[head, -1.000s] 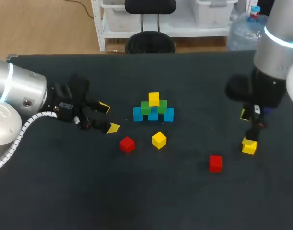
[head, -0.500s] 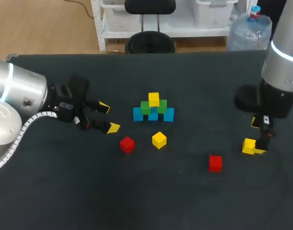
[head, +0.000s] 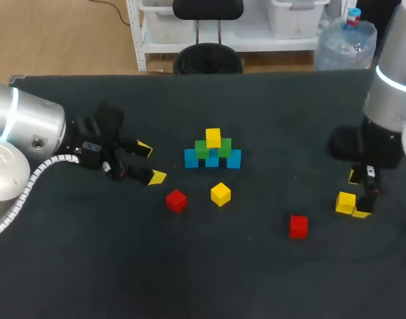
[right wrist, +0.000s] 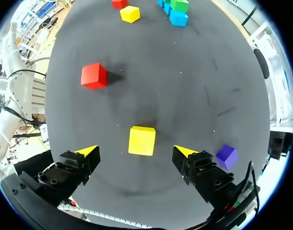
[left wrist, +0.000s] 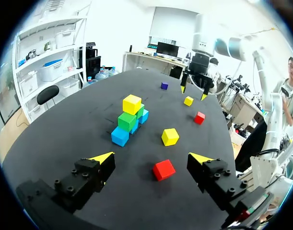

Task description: Place the blue cubes, place green cubes on the blue cubes, place the yellow cubes on the green cubes, then place the red cubes on the yellow cubes, and place purple cube on the red cubes.

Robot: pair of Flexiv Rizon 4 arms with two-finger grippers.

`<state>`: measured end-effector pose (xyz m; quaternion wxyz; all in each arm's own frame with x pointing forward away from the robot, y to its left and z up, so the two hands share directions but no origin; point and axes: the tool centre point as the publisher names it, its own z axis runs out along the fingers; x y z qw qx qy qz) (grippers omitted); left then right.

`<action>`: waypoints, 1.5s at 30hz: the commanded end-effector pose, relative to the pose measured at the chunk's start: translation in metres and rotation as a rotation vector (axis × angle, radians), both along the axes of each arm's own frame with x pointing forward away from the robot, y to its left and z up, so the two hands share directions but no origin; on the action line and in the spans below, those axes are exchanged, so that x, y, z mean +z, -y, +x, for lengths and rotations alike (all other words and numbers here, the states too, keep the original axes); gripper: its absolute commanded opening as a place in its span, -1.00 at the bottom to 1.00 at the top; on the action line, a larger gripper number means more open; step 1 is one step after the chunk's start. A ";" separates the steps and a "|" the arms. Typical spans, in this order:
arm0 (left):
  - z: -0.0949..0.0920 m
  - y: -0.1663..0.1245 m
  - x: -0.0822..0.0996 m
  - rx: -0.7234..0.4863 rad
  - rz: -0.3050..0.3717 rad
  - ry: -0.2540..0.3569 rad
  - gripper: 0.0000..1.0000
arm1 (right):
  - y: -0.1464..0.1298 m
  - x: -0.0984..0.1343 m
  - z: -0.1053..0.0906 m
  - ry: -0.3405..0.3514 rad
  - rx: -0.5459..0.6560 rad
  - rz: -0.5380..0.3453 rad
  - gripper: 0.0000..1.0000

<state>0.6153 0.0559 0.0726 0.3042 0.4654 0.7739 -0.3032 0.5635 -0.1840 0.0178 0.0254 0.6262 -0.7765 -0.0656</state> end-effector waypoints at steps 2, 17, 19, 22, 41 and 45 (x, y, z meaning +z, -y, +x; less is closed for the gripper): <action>-0.001 -0.001 -0.001 0.001 -0.007 0.006 1.00 | 0.000 -0.010 0.006 -0.026 0.003 0.002 1.00; -0.001 -0.001 -0.001 0.001 -0.007 0.006 1.00 | 0.007 -0.019 0.005 -0.046 0.004 0.003 0.10; -0.001 -0.001 -0.001 0.001 -0.007 0.006 1.00 | 0.007 -0.022 0.006 -0.052 0.004 0.004 0.05; -0.001 -0.001 -0.001 0.001 -0.007 0.006 1.00 | 0.006 -0.024 0.007 -0.057 0.006 0.007 -0.04; -0.001 -0.001 -0.001 0.001 -0.007 0.006 1.00 | 0.002 -0.014 0.017 -0.027 0.022 0.034 -1.00; -0.001 -0.001 -0.001 0.001 -0.007 0.006 1.00 | -0.005 0.004 0.023 0.004 0.043 0.043 -1.00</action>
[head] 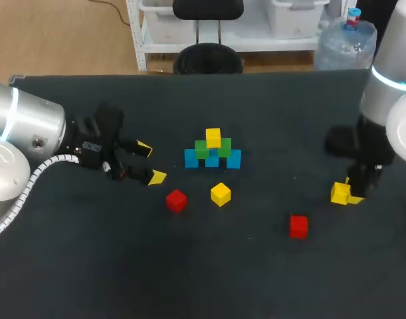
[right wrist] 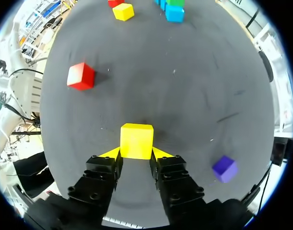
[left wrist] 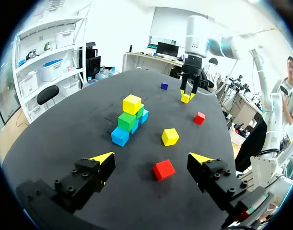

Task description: Place the blue cubes, place green cubes on the blue cubes, place the yellow cubes on the green cubes, then place the red cubes on the yellow cubes, and place purple cube on the red cubes.

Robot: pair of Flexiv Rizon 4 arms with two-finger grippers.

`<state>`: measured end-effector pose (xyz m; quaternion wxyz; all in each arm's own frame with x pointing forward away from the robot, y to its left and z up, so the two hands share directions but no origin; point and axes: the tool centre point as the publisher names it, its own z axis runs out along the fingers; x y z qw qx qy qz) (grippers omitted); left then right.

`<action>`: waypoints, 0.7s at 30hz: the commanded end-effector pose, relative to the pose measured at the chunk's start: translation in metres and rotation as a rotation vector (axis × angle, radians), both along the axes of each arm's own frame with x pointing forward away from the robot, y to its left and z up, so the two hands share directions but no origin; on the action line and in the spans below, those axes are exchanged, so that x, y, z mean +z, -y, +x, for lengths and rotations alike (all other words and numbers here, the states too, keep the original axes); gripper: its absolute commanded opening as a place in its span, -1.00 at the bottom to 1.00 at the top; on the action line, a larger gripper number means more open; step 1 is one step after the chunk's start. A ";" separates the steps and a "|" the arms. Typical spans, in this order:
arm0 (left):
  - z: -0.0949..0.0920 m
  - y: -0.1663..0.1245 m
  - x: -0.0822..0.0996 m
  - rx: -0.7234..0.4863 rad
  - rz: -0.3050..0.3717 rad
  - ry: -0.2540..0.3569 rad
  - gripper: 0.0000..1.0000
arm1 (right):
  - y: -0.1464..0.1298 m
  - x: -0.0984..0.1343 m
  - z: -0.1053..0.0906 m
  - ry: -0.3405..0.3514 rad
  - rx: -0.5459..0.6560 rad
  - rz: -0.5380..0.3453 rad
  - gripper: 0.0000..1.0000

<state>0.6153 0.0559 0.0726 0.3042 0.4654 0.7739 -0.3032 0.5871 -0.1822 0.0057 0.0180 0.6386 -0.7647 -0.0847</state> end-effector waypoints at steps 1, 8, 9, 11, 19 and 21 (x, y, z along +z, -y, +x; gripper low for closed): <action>-0.001 -0.001 -0.001 0.001 -0.007 0.006 1.00 | -0.006 0.021 0.001 0.026 0.022 0.003 -1.00; -0.001 -0.001 -0.001 0.001 -0.007 0.006 1.00 | -0.031 0.050 0.019 0.080 0.078 0.000 -1.00; -0.001 -0.001 -0.001 0.001 -0.007 0.006 1.00 | -0.035 0.053 0.021 0.087 0.087 -0.002 -1.00; -0.001 -0.001 -0.001 0.001 -0.007 0.006 1.00 | -0.045 0.059 0.026 0.095 0.101 -0.005 -1.00; -0.001 -0.001 -0.001 0.001 -0.007 0.006 1.00 | -0.082 0.066 0.050 0.109 0.117 -0.013 -1.00; -0.001 -0.001 -0.001 0.001 -0.007 0.006 1.00 | -0.091 0.066 0.056 0.109 0.123 -0.014 -1.00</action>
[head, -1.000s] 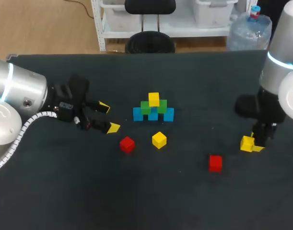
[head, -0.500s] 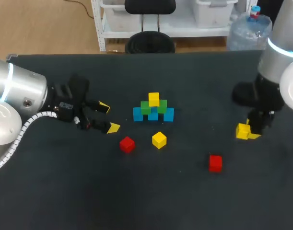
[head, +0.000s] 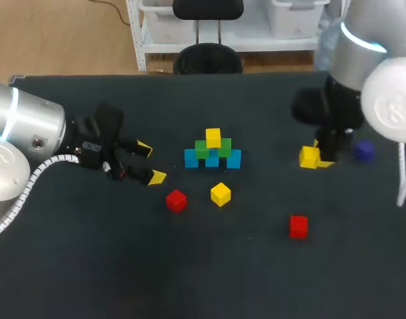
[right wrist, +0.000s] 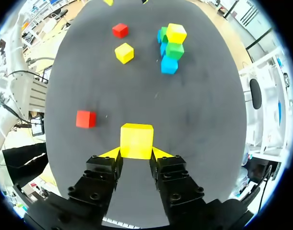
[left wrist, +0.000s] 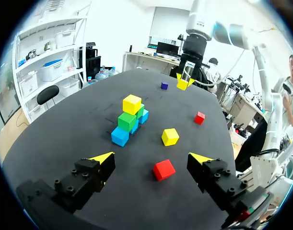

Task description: Place the blue cubes, place green cubes on the blue cubes, place the yellow cubes on the green cubes, then place the red cubes on the yellow cubes, and place purple cube on the red cubes.

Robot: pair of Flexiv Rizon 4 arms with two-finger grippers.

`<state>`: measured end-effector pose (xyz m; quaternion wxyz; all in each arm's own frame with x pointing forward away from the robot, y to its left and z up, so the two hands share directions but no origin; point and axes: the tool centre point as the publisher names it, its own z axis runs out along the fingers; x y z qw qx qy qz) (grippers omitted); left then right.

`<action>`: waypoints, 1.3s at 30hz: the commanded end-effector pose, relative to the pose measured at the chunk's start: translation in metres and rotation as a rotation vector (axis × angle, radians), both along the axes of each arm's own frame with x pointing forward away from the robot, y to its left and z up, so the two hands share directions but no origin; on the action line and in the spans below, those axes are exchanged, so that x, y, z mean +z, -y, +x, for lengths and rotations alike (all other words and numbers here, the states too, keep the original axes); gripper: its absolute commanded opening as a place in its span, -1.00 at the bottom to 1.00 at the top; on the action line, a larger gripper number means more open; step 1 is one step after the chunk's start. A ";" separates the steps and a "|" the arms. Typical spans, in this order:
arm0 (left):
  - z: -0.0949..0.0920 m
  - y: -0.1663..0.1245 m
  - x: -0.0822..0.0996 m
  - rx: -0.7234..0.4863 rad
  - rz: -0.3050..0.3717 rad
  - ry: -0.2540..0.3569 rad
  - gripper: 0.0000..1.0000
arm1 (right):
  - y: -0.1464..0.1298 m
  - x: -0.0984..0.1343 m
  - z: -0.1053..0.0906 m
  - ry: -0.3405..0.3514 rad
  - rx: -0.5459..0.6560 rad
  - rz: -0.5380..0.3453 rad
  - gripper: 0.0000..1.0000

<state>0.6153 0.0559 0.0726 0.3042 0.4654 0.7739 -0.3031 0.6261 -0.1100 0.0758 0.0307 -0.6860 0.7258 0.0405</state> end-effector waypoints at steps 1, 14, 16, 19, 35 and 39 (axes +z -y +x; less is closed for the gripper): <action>-0.001 -0.001 -0.001 0.001 -0.007 0.006 1.00 | -0.024 -0.005 0.020 -0.028 0.012 -0.022 -1.00; -0.001 -0.001 -0.001 0.001 -0.007 0.006 1.00 | -0.088 0.008 0.056 0.005 0.084 -0.065 -1.00; -0.001 -0.001 -0.001 0.001 -0.007 0.006 1.00 | -0.094 0.008 0.061 0.004 0.087 -0.067 -1.00; -0.001 -0.001 -0.001 0.001 -0.007 0.006 1.00 | -0.102 0.007 0.066 0.000 0.091 -0.069 -1.00; -0.001 -0.001 -0.001 0.001 -0.007 0.006 1.00 | -0.127 0.000 0.080 -0.021 0.116 -0.074 -1.00; -0.001 -0.001 -0.001 0.001 -0.007 0.006 1.00 | -0.131 -0.001 0.079 -0.024 0.125 -0.071 -1.00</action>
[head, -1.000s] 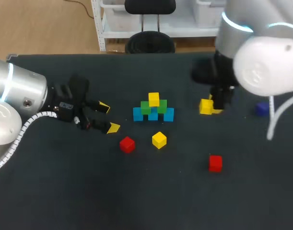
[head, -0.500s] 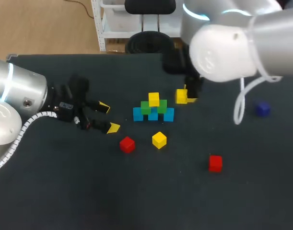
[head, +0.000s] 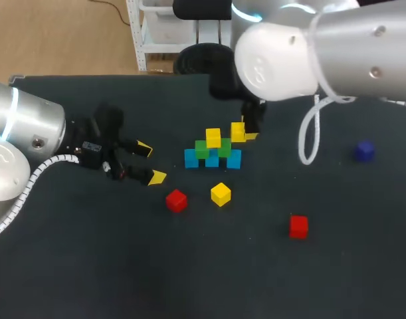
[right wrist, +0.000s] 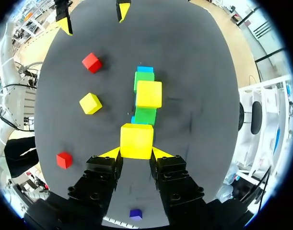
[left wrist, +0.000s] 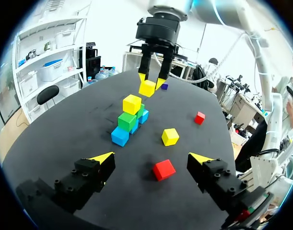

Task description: Place the blue cubes, place green cubes on the blue cubes, place the yellow cubes on the green cubes, then place the red cubes on the yellow cubes, and place purple cube on the red cubes.

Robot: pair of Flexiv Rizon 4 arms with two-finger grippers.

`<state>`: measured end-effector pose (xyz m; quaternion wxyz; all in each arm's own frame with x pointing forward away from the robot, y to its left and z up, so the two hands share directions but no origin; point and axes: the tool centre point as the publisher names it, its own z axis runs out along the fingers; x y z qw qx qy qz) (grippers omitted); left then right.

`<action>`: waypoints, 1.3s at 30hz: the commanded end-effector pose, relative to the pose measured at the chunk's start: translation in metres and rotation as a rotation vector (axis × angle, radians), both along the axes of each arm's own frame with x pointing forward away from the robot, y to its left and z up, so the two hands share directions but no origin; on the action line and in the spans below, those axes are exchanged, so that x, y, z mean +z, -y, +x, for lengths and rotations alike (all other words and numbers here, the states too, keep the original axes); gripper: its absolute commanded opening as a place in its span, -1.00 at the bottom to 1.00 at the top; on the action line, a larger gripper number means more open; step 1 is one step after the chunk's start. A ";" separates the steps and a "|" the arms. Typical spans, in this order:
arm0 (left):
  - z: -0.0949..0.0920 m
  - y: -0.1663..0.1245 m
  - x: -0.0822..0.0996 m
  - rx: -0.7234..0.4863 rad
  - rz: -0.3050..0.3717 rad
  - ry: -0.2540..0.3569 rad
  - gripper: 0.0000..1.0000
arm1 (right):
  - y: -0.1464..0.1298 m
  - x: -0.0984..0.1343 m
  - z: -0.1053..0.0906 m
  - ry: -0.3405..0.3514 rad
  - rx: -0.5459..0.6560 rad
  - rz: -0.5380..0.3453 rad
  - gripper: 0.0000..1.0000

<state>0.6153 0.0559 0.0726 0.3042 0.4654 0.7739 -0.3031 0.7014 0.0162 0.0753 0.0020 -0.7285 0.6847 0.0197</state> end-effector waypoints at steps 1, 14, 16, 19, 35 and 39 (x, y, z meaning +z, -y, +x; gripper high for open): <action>-0.001 -0.001 -0.001 0.000 -0.007 0.006 1.00 | -0.005 -0.001 0.004 -0.018 0.006 -0.003 -1.00; -0.001 -0.001 -0.001 0.000 -0.007 0.006 1.00 | -0.007 -0.007 -0.001 -0.032 0.015 0.002 -1.00; -0.001 -0.001 -0.001 0.000 -0.007 0.006 1.00 | -0.007 -0.008 0.000 -0.034 0.014 0.001 -1.00; -0.001 -0.001 -0.001 0.000 -0.007 0.006 1.00 | -0.008 -0.009 0.002 -0.036 0.012 0.002 -1.00; -0.001 -0.001 -0.001 0.000 -0.007 0.006 1.00 | -0.015 -0.017 0.007 -0.051 0.007 0.010 -1.00; -0.001 -0.001 -0.001 0.000 -0.007 0.006 1.00 | -0.018 -0.018 0.009 -0.053 0.008 0.008 -1.00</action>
